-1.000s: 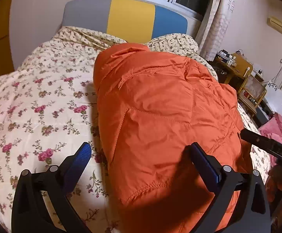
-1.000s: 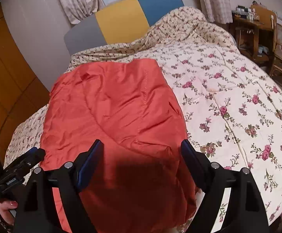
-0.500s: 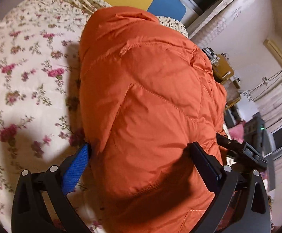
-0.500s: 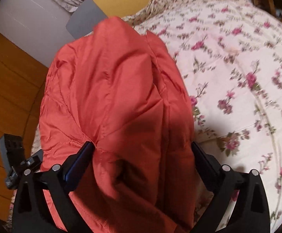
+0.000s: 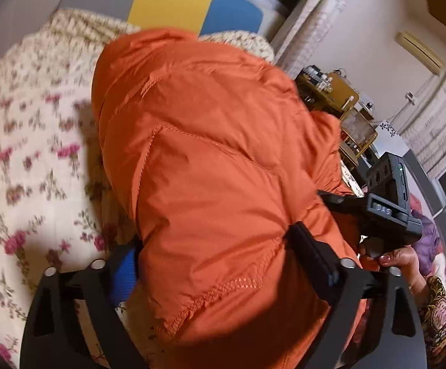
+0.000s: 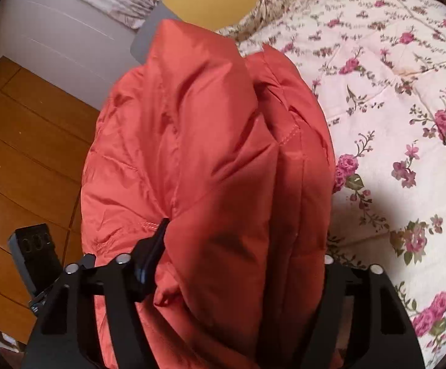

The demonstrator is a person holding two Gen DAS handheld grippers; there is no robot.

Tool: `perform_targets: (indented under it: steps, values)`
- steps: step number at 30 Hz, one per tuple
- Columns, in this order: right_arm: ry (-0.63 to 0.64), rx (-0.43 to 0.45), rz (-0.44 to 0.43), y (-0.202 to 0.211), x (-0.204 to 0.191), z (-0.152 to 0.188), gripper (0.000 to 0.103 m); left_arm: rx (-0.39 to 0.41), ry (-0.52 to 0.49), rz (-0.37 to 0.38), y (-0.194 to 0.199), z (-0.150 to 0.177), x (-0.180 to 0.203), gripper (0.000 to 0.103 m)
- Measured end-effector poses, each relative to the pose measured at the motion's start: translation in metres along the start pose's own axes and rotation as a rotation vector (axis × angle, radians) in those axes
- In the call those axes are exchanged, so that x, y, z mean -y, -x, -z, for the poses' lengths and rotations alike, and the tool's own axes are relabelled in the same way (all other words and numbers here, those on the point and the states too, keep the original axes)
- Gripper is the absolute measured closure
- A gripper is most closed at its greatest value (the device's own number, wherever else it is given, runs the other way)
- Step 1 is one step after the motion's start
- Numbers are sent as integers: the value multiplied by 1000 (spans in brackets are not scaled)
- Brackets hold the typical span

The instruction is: Fold large clothes

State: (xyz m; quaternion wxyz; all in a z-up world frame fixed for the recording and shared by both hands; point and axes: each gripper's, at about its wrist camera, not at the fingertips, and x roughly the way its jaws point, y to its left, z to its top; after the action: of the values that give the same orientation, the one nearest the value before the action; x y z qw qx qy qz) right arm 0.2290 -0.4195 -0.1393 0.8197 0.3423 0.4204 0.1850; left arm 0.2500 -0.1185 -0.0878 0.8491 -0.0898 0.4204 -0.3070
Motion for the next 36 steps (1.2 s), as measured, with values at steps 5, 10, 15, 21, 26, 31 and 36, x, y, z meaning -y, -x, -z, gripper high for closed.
perform_targets:
  steps: [5,10,15,21,26,31,36]
  values:
    - [30,57,-20,8,-19,10,42,57,-69,-11,20,2,17,21]
    - [73,80,-56,3,-51,22,43,144,-105,-40,56,7,15,23]
    - [111,114,-114,-10,-88,29,43,194,-92,-70,86,12,-4,24]
    - [182,69,-111,-46,-132,39,43,243,-43,-108,119,27,-33,25]
    - [238,48,-129,-79,-170,44,43,282,23,-136,147,37,-67,26]
    - [263,21,-170,-123,-200,43,43,344,50,-195,177,46,-96,26]
    - [320,-19,-157,-174,-230,53,43,358,123,-259,193,63,-134,26]
